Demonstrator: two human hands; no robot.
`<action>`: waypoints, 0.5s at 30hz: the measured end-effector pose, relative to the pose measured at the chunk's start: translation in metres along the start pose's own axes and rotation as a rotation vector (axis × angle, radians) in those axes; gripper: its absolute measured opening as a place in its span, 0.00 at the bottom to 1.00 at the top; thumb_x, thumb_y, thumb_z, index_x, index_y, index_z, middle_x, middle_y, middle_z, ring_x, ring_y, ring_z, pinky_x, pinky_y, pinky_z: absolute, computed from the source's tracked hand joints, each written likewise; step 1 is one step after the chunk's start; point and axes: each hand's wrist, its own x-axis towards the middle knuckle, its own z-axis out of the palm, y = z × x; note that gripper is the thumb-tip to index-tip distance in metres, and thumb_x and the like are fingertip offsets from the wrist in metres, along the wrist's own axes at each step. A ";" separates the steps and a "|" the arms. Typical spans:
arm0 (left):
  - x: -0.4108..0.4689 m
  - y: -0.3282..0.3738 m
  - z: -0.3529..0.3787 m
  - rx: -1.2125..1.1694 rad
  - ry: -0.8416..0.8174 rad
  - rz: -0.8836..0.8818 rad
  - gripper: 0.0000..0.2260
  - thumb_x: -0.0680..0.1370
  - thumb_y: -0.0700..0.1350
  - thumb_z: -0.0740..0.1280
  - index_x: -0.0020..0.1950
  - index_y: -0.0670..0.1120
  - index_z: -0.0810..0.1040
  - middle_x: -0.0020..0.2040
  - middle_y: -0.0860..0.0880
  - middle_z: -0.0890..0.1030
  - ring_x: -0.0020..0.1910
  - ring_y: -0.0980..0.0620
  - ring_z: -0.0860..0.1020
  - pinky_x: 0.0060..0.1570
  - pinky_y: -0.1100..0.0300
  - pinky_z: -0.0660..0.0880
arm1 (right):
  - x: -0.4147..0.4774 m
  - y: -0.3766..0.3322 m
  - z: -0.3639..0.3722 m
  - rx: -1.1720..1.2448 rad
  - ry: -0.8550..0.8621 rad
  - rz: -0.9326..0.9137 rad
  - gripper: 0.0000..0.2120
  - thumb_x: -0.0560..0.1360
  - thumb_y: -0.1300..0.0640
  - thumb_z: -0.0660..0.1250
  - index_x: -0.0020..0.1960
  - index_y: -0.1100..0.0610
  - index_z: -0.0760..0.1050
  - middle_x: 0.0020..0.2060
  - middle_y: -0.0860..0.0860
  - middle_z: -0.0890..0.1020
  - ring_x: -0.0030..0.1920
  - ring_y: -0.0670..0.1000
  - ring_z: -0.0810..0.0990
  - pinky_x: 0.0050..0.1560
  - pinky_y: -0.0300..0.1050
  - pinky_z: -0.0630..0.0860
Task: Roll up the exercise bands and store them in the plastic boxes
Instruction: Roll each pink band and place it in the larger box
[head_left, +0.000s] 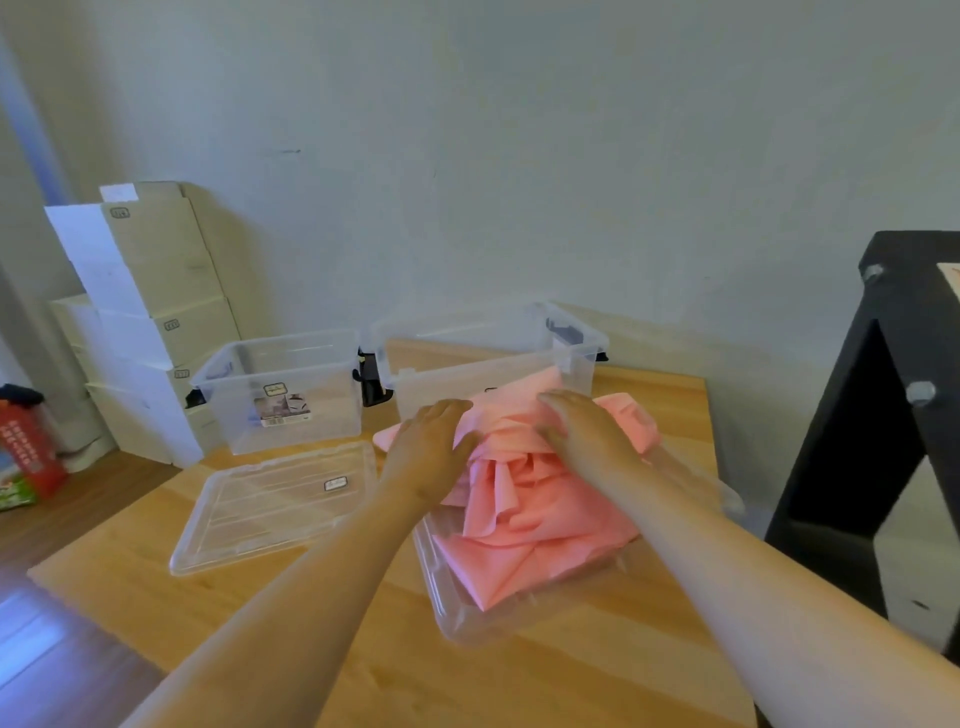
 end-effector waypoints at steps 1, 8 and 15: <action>0.005 -0.002 0.004 -0.060 0.021 -0.020 0.20 0.83 0.51 0.59 0.74 0.48 0.68 0.73 0.50 0.69 0.71 0.49 0.67 0.66 0.56 0.64 | 0.005 0.004 0.002 -0.002 0.021 -0.002 0.23 0.80 0.56 0.61 0.73 0.59 0.64 0.73 0.54 0.67 0.73 0.51 0.62 0.70 0.40 0.54; 0.013 -0.018 0.019 -0.268 0.038 -0.122 0.13 0.79 0.48 0.67 0.63 0.50 0.79 0.61 0.51 0.80 0.60 0.51 0.76 0.57 0.59 0.71 | 0.025 0.018 0.014 -0.057 0.046 -0.019 0.23 0.75 0.54 0.68 0.69 0.54 0.72 0.71 0.52 0.69 0.74 0.51 0.62 0.71 0.44 0.57; 0.025 -0.016 -0.005 -0.315 0.062 -0.066 0.03 0.77 0.43 0.69 0.43 0.47 0.80 0.44 0.52 0.82 0.48 0.53 0.79 0.49 0.58 0.73 | 0.032 0.009 -0.008 0.062 0.163 -0.020 0.02 0.71 0.60 0.71 0.42 0.58 0.82 0.52 0.55 0.82 0.61 0.55 0.75 0.59 0.50 0.70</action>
